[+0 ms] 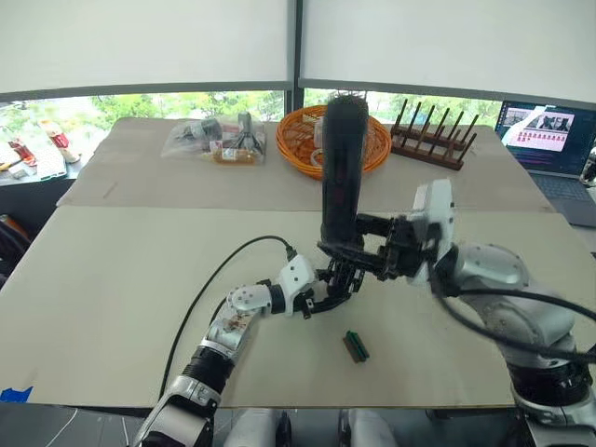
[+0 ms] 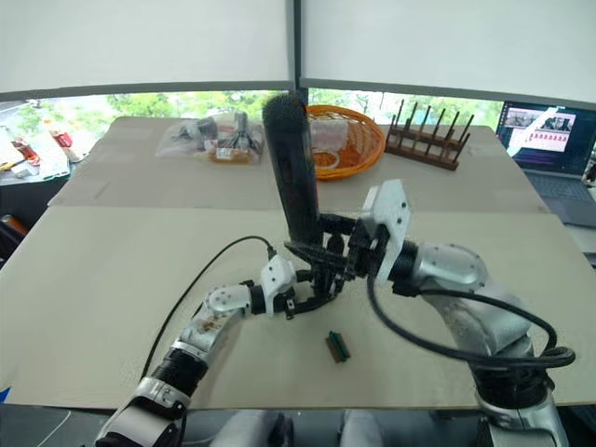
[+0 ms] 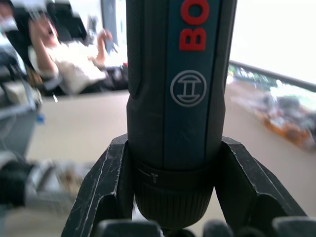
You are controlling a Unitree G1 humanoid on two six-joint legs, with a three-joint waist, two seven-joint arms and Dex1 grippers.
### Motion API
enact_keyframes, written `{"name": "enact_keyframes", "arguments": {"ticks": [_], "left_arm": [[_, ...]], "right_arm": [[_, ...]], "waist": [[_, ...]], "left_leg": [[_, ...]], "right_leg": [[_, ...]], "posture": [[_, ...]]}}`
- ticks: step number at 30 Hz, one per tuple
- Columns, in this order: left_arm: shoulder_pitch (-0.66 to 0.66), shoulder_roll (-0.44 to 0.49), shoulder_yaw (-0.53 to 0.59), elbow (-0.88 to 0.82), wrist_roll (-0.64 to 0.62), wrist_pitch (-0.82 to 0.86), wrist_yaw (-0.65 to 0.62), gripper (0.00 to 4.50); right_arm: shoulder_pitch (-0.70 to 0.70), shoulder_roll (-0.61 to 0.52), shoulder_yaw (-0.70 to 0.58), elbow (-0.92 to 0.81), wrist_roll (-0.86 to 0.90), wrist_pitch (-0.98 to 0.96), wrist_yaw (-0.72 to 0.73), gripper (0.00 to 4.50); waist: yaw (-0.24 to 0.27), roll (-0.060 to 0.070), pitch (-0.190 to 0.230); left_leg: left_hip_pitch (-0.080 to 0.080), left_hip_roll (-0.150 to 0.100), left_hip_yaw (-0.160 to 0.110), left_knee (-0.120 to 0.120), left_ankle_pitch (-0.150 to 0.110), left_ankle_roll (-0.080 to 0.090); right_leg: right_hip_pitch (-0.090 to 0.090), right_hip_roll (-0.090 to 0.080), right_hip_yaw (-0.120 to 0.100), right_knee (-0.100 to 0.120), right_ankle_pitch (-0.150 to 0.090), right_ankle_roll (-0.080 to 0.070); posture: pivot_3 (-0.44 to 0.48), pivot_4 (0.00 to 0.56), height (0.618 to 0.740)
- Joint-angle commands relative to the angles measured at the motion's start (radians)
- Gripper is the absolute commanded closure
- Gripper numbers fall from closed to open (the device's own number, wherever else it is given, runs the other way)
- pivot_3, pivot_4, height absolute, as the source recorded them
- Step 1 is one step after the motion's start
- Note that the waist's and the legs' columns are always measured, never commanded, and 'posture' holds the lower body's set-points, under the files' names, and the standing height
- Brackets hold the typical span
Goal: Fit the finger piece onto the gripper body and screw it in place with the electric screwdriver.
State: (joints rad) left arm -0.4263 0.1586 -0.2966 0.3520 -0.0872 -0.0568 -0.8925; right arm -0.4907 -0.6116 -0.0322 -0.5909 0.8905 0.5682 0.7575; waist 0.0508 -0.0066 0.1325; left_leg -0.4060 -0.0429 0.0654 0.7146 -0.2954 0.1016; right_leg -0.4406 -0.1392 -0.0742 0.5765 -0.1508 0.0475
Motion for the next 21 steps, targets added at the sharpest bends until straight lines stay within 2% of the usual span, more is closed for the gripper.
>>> {"name": "enact_keyframes", "arguments": {"ticks": [1, 6, 8, 10, 11, 13, 17, 19, 21], "left_arm": [[0.008, -0.003, -0.015, 0.048, 0.024, 0.024, 0.017, 2.19], [0.019, 0.006, -0.010, 0.026, 0.026, 0.040, 0.028, 2.19], [0.051, 0.057, -0.010, -0.049, 0.003, 0.060, -0.030, 1.12], [0.093, 0.127, 0.004, -0.142, -0.020, 0.089, -0.075, 0.27], [0.111, 0.159, 0.013, -0.184, -0.034, 0.112, -0.091, 0.00], [0.169, 0.268, 0.039, -0.295, -0.086, 0.159, -0.167, 0.00], [0.253, 0.482, 0.112, -0.450, -0.190, 0.237, -0.303, 0.00], [0.273, 0.573, 0.146, -0.490, -0.232, 0.276, -0.358, 0.00], [0.279, 0.644, 0.171, -0.517, -0.264, 0.307, -0.403, 0.00]], "right_arm": [[-0.046, -0.002, -0.047, -0.076, 0.100, 0.005, 0.004, 2.61], [-0.023, -0.021, -0.053, -0.067, 0.113, 0.028, -0.005, 2.61], [0.017, -0.074, -0.096, -0.062, 0.218, 0.104, -0.009, 2.61], [0.062, -0.156, -0.158, -0.045, 0.358, 0.190, -0.020, 2.61], [0.083, -0.200, -0.186, -0.033, 0.424, 0.229, -0.031, 2.61], [0.167, -0.334, -0.264, 0.023, 0.549, 0.354, -0.050, 2.61], [0.336, -0.505, -0.380, 0.233, 0.709, 0.542, -0.081, 2.61], [0.385, -0.566, -0.379, 0.350, 0.670, 0.623, -0.067, 2.61], [0.415, -0.610, -0.327, 0.447, 0.547, 0.655, -0.033, 2.61]], "waist": [[0.001, 0.000, 0.000], [-0.003, 0.000, 0.000], [-0.008, -0.001, 0.001], [-0.014, -0.001, 0.002], [-0.021, -0.001, 0.002], [-0.027, 0.001, 0.004], [-0.036, 0.002, 0.009], [-0.037, 0.009, 0.017], [-0.036, 0.013, 0.020]], "left_leg": [[0.000, 0.000, -0.001, 0.000, -0.001, 0.001], [0.000, -0.003, -0.001, 0.000, -0.012, 0.007], [0.000, -0.004, -0.001, 0.001, -0.012, 0.007], [0.000, -0.004, -0.001, 0.000, -0.009, 0.002], [-0.001, -0.004, -0.001, 0.000, -0.006, 0.002], [-0.001, -0.002, -0.001, -0.003, -0.004, 0.004], [0.001, 0.005, -0.001, -0.004, -0.007, -0.002], [0.001, 0.006, -0.001, -0.004, -0.007, -0.003], [0.000, 0.005, -0.001, -0.003, -0.007, -0.003]], "right_leg": [[0.000, 0.000, -0.003, -0.001, 0.000, 0.000], [0.001, -0.007, -0.007, -0.007, 0.000, 0.001], [0.001, -0.007, -0.010, -0.007, 0.000, 0.002], [0.002, -0.008, -0.013, -0.006, 0.001, 0.002], [0.003, -0.009, -0.016, -0.006, 0.000, 0.001], [0.002, -0.009, -0.018, -0.006, -0.001, 0.000], [0.003, -0.008, -0.025, -0.005, -0.005, -0.009], [0.003, -0.008, -0.026, -0.005, -0.006, -0.010], [0.002, -0.009, -0.025, -0.003, -0.006, -0.010]], "posture": [[0.000, 0.150, 0.740], [0.000, 0.150, 0.740], [0.000, 0.150, 0.740], [0.000, 0.150, 0.740], [0.000, 0.150, 0.740], [0.000, 0.150, 0.740], [0.000, 0.150, 0.740], [0.000, 0.150, 0.740], [0.000, 0.150, 0.740]]}}
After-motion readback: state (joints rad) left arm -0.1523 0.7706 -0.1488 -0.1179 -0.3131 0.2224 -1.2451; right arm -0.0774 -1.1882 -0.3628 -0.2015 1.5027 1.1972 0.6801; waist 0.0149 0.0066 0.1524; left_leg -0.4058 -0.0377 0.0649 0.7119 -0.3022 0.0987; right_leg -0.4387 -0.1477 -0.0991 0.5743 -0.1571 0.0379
